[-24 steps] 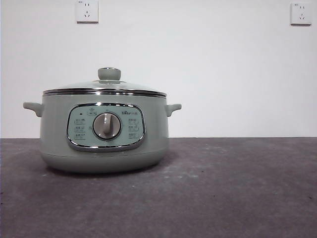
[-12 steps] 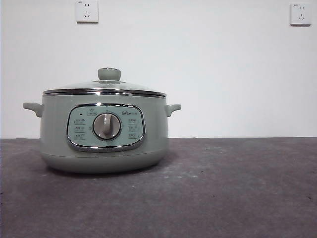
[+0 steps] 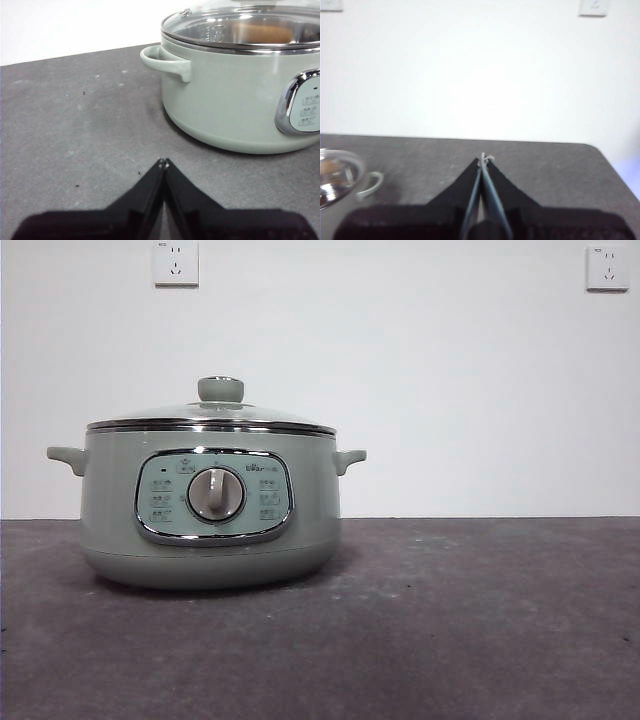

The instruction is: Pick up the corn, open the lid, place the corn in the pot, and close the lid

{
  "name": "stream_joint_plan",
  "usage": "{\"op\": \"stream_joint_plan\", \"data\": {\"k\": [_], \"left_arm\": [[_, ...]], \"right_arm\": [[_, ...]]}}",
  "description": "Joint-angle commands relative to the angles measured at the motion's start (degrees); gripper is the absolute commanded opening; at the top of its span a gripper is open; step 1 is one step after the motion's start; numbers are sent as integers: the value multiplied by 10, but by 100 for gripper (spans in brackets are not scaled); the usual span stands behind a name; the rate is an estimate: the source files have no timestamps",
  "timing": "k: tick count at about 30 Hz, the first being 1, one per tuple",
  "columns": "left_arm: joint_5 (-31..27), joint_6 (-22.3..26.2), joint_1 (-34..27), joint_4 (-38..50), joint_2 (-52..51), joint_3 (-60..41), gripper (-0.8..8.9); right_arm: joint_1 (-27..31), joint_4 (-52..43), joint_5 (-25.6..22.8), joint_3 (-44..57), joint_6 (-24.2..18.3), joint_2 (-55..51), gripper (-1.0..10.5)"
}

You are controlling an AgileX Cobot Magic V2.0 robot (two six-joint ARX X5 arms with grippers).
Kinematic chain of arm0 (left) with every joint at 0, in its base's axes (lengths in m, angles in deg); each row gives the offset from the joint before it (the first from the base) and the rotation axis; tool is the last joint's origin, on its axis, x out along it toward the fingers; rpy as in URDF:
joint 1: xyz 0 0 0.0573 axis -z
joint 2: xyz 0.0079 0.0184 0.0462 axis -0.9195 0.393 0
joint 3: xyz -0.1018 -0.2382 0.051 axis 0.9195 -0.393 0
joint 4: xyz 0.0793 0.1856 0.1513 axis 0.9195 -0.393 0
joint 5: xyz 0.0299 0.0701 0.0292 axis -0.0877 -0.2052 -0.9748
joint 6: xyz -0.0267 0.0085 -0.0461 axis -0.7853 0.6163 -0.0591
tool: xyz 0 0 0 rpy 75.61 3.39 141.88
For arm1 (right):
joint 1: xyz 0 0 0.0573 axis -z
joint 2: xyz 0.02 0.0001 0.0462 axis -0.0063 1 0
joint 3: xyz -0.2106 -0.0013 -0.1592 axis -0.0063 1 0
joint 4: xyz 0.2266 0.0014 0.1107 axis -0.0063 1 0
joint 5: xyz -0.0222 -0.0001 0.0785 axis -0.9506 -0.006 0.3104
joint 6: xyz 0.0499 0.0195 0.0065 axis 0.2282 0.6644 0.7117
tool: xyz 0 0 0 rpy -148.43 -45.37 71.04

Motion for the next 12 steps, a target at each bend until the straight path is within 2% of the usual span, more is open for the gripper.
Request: {"op": "stream_joint_plan", "data": {"k": [1,6,12], "left_arm": [[0,-3,-2,4,0,-6,-3],[0,-3,-2,4,0,-6,-3],[0,-3,-2,4,0,-6,-3]], "right_arm": [[4,-76,2,118,-4,-44,1],[4,-194,2,284,-1,-102,1],[4,-252,-1,420,0,-139,1]]}}
